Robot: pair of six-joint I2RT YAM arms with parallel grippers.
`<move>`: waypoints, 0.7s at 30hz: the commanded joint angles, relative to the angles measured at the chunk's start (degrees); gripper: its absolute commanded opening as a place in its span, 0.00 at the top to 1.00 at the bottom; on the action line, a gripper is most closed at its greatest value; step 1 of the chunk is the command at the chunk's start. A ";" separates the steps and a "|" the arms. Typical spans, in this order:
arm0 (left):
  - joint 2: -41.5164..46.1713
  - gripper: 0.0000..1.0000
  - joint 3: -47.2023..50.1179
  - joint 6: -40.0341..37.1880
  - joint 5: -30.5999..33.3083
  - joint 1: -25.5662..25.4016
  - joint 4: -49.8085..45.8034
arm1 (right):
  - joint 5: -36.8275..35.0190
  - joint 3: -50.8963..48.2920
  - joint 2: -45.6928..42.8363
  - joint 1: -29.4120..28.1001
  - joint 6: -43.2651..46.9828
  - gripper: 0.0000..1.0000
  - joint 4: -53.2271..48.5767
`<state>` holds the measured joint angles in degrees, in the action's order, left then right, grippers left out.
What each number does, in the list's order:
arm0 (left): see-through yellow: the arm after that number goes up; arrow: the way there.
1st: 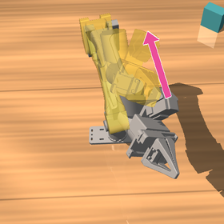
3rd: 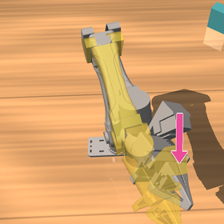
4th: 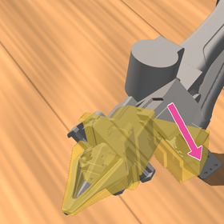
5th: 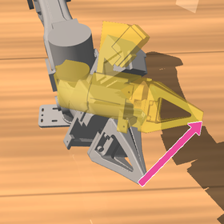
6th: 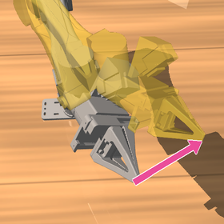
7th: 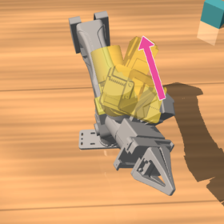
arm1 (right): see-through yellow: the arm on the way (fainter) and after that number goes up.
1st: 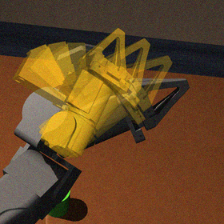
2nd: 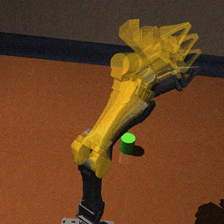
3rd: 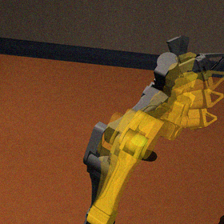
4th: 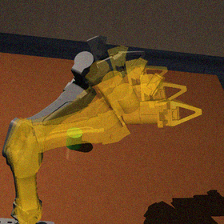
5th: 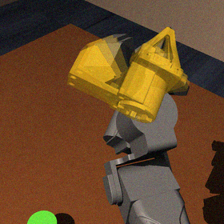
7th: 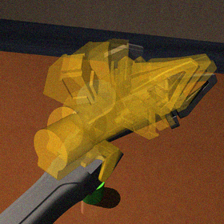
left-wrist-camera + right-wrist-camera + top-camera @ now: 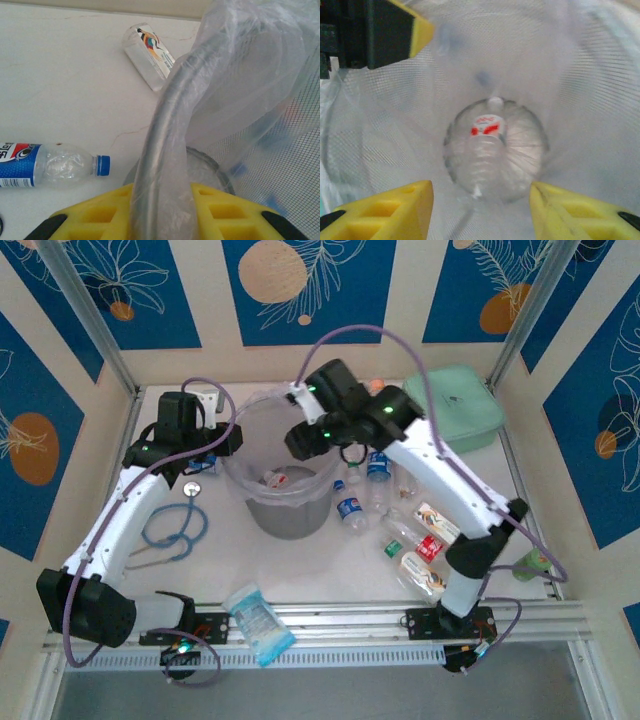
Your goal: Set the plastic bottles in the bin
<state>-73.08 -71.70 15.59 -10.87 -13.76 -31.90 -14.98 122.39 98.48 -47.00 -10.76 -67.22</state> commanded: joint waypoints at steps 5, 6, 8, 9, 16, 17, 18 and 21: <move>1.70 0.72 0.81 -0.39 0.76 -0.10 -0.71 | -8.23 -18.67 -15.68 8.43 -8.35 0.44 -10.96; 1.66 0.72 0.76 -0.47 0.85 -0.04 -0.79 | -7.93 -22.74 -18.27 9.73 -10.00 0.44 -12.04; 1.57 0.72 0.76 -0.54 0.94 0.05 -0.95 | -6.46 -30.47 -23.16 11.46 -13.08 0.44 -13.60; 1.58 0.72 0.92 -0.48 0.85 0.01 -0.97 | -5.04 -34.53 -25.34 12.02 -14.62 0.42 -14.44; 1.35 0.71 1.16 0.15 -0.85 0.57 -0.09 | 1.46 -55.44 -32.91 10.12 -24.24 0.34 -19.34; 1.28 0.71 1.14 0.30 -0.98 0.57 -0.09 | 2.39 -57.66 -33.32 9.84 -25.12 0.33 -19.08; 1.36 0.71 1.23 0.25 -1.07 0.58 -0.17 | 3.16 -59.71 -33.35 9.75 -25.72 0.30 -18.80; 1.71 0.71 1.26 0.27 -0.90 0.57 -0.03 | 3.88 -64.55 -32.38 9.56 -25.43 0.17 -16.08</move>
<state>-72.79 -71.40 15.66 -10.92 -13.63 -31.83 -14.46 60.49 66.08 -37.15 -33.28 -83.88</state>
